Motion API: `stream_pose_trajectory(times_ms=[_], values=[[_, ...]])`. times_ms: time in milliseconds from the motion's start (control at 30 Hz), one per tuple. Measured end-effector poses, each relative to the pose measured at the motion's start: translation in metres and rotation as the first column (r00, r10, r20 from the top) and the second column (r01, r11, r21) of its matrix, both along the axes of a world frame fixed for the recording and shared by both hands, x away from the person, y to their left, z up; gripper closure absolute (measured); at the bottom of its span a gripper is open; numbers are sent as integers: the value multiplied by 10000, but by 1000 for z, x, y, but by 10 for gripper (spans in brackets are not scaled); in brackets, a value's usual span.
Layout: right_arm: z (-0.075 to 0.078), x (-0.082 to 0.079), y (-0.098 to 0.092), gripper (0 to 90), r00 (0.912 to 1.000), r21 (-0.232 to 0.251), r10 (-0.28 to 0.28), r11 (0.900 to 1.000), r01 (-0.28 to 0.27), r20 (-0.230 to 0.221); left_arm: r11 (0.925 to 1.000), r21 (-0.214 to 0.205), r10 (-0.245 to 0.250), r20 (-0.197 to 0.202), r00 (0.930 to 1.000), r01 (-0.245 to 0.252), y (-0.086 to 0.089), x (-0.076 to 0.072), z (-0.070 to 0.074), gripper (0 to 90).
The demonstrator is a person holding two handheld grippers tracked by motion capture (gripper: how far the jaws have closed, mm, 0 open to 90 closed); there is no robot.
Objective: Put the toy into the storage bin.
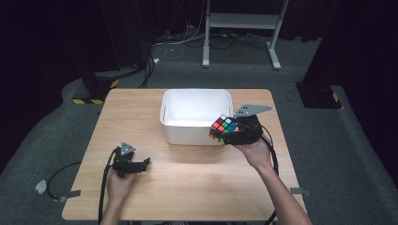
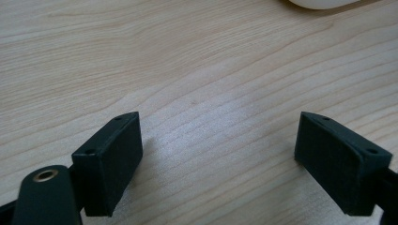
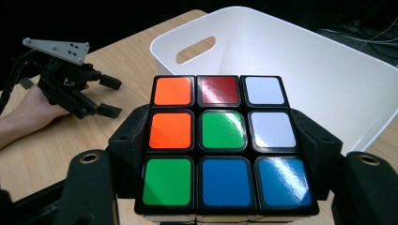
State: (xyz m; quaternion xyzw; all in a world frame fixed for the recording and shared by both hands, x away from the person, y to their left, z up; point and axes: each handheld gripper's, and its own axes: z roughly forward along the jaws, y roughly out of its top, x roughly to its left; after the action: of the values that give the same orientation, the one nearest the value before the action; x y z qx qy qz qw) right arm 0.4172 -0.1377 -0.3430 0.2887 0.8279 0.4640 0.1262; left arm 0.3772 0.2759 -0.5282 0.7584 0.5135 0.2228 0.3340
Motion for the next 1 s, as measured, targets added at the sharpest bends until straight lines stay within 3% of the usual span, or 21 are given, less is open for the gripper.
stream_pose_trajectory(times_ms=[600,1000], values=[[13,34,16,339,9998,285,-209,9994,210,-10,10000,-8,3,-3,10000,-3,0,0,0,156],[19,56,38,340,9994,62,-341,9994,341,5,10000,4,1,3,10000,-1,0,0,0,156]])
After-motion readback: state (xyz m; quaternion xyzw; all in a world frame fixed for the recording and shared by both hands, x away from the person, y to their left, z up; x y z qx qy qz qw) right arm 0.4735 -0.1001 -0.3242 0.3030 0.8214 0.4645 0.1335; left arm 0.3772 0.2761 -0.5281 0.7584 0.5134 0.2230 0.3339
